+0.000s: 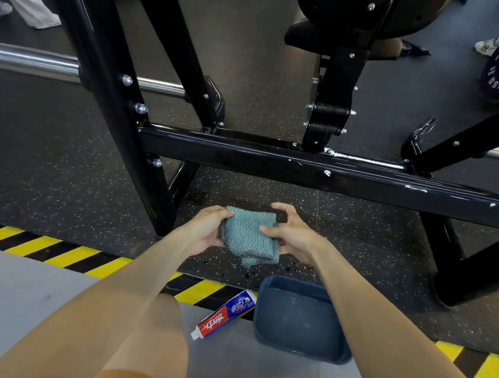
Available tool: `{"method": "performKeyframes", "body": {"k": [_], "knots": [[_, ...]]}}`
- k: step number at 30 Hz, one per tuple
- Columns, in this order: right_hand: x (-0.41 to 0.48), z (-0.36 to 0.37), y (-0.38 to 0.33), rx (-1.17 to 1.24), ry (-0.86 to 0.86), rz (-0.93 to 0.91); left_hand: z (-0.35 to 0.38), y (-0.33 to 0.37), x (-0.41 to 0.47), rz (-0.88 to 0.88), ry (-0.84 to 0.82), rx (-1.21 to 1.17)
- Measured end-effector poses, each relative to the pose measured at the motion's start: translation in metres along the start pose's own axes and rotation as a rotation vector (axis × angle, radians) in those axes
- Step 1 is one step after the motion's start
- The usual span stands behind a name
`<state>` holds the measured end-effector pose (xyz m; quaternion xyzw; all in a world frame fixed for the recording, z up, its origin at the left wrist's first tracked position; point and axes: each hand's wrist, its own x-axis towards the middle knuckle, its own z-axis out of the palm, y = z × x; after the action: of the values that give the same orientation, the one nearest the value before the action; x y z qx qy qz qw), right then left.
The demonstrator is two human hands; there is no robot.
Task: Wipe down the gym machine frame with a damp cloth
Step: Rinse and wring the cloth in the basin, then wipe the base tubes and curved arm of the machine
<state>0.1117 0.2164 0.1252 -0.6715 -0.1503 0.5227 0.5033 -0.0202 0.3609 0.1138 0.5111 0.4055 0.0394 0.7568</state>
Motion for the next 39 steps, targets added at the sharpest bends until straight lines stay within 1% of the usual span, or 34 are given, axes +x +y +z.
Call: {"method": "performKeyframes", "body": {"k": [1,3,4,5,6,7,8,10,12,14,16,17,18,20,21,22,24,26,27,29,30,31,32,33,34,36,37,38,39], "knots": [[0.000,0.001,-0.002,-0.020,-0.031,0.011,-0.006,0.001,0.001,0.008,-0.005,0.002],[0.002,0.004,-0.004,-0.118,-0.054,0.009,-0.019,0.001,0.002,0.023,-0.101,0.020],[0.005,0.006,-0.004,-0.173,-0.045,0.004,-0.022,0.001,-0.001,0.035,-0.164,0.081],[0.007,0.010,-0.004,-0.242,-0.027,-0.001,-0.023,0.001,-0.004,0.060,-0.195,0.216],[0.011,0.014,-0.004,-0.331,0.004,-0.014,-0.023,0.002,-0.006,0.104,-0.189,0.417],[0.014,0.019,-0.005,-0.451,0.038,-0.035,-0.022,0.001,-0.007,0.149,-0.149,0.635],[0.017,0.025,-0.006,-0.584,0.059,-0.074,-0.020,0.001,-0.008,0.199,-0.091,0.806],[0.021,0.039,-0.012,-0.780,0.122,-0.159,-0.019,0.004,-0.010,0.310,0.057,0.965],[0.029,0.049,-0.020,-0.814,0.197,-0.221,-0.025,0.011,-0.010,0.394,0.189,0.961],[0.033,0.057,-0.030,-0.804,0.221,-0.236,-0.036,0.022,-0.013,0.372,0.213,0.839],[0.036,0.065,-0.039,-0.855,0.210,-0.252,-0.047,0.032,-0.019,0.323,0.201,0.542],[0.034,0.068,-0.043,-0.905,0.225,-0.284,-0.052,0.036,-0.023,0.325,0.245,0.391],[0.031,0.070,-0.047,-0.963,0.260,-0.335,-0.056,0.039,-0.028,0.369,0.357,0.297],[0.027,0.066,-0.051,-1.065,0.369,-0.497,-0.067,0.048,-0.029,0.503,0.720,0.301],[0.023,0.063,-0.054,-1.117,0.428,-0.575,-0.072,0.055,-0.027,0.542,0.884,0.333],[0.021,0.058,-0.057,-1.162,0.489,-0.654,-0.076,0.064,-0.024,0.554,0.995,0.378],[0.020,0.046,-0.065,-1.223,0.600,-0.765,-0.080,0.085,-0.009,0.559,1.067,0.486],[0.022,0.036,-0.075,-1.299,0.689,-0.774,-0.066,0.103,0.006,0.582,1.079,0.602],[0.024,0.032,-0.080,-1.326,0.719,-0.751,-0.051,0.108,0.013,0.637,1.047,0.686],[0.026,0.026,-0.088,-1.334,0.738,-0.697,-0.009,0.101,0.024,0.848,0.873,0.923],[0.027,0.024,-0.091,-1.323,0.739,-0.665,0.010,0.092,0.026,0.940,0.754,1.037],[0.027,0.019,-0.093,-1.311,0.738,-0.642,0.019,0.083,0.028,0.990,0.625,1.112],[0.024,0.013,-0.093,-1.311,0.736,-0.626,0.019,0.077,0.030,1.020,0.552,1.140],[0.020,0.004,-0.092,-1.319,0.736,-0.622,0.010,0.074,0.035,1.029,0.565,1.123],[0.015,-0.007,-0.090,-1.326,0.742,-0.619,-0.001,0.073,0.038,1.004,0.620,1.045],[0.002,-0.035,-0.083,-1.332,0.792,-0.599,-0.014,0.071,0.041,0.928,0.801,0.841],[-0.004,-0.051,-0.079,-1.341,0.817,-0.579,-0.006,0.069,0.043,0.917,0.847,0.805],[-0.010,-0.064,-0.075,-1.350,0.838,-0.552,0.013,0.065,0.042,0.945,0.814,0.821],[-0.015,-0.077,-0.072,-1.345,0.862,-0.529,0.043,0.060,0.042,1.010,0.723,0.880]]}}
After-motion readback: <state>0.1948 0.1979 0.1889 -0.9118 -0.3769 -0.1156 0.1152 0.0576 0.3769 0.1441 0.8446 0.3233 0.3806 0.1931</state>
